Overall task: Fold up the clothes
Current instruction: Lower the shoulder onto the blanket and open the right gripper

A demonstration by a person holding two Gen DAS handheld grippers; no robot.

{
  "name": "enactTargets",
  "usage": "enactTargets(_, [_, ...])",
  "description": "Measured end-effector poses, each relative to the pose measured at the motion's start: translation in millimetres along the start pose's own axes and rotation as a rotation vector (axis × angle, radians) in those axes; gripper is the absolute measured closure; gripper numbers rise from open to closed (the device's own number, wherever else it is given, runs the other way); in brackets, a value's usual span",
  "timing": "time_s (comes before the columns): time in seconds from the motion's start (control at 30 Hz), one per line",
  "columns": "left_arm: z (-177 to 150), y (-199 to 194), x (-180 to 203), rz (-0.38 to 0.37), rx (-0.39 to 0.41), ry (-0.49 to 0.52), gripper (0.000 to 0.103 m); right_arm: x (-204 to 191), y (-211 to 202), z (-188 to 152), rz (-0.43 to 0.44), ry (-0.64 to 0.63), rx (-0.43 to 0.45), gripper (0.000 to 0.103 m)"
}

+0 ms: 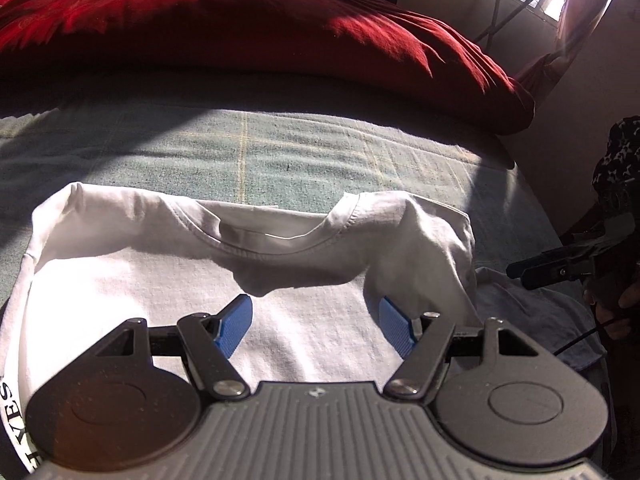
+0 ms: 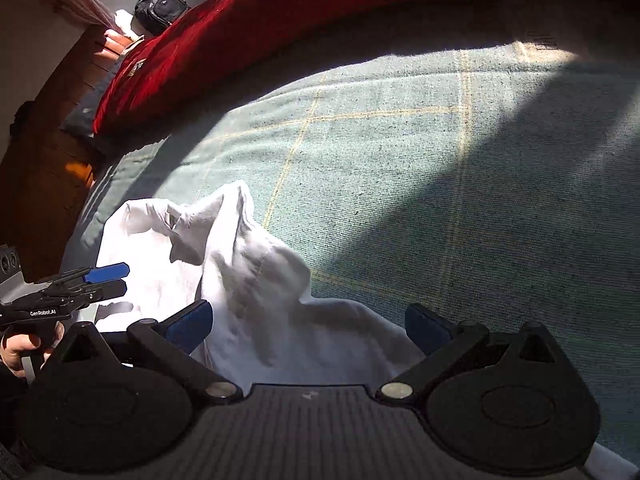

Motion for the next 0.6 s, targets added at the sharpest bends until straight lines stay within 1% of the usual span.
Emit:
enactTargets(0.07, [1.7, 7.9, 9.0, -0.025, -0.021, 0.022, 0.033, -13.2, 1.5, -6.5, 0.028, -0.062, -0.004, 0.000])
enactTargets(0.1, [3.1, 10.5, 13.4, -0.029, -0.027, 0.039, 0.033, -17.8, 2.0, -8.7, 0.013, -0.093, 0.004, 0.000])
enactTargets(0.17, [6.5, 16.3, 22.3, -0.043, -0.040, 0.074, 0.033, -20.0, 1.4, -16.6, -0.067, -0.162, 0.012, 0.000])
enactTargets(0.2, [8.4, 19.2, 26.3, -0.051, -0.045, 0.090, 0.033, -18.2, 0.0, -21.3, -0.095, -0.172, 0.010, 0.000])
enactTargets(0.3, [12.5, 34.8, 39.7, -0.106, -0.083, 0.146, 0.036, -7.3, -5.8, -36.0, -0.128, -0.137, -0.003, 0.000])
enactTargets(0.37, [15.7, 46.7, 48.3, -0.140, -0.090, 0.188, 0.036, 0.4, -12.0, -48.1, -0.124, -0.082, -0.006, 0.000])
enactTargets(0.47, [21.2, 68.6, 55.3, -0.193, -0.109, 0.205, 0.038, 3.2, -21.9, -66.7, -0.123, -0.036, 0.000, 0.000])
enactTargets(0.57, [26.8, 89.2, 56.3, -0.209, -0.112, 0.252, 0.038, 3.9, -28.8, -87.3, -0.130, 0.016, 0.003, 0.000])
enactTargets(0.6, [29.6, 98.9, 51.5, -0.175, -0.115, 0.276, 0.037, 3.8, -30.5, -93.7, -0.132, 0.034, 0.005, 0.000])
Point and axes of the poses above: each gripper's, at about its wrist camera, not at the fingertips, and y roughly the way its jaws point, x to its right, z to its top, the point moved 6 cm from there along y, roughly the way its jaws point, and after that the axes turned 14 degrees about -z, right-handed, at the moved point
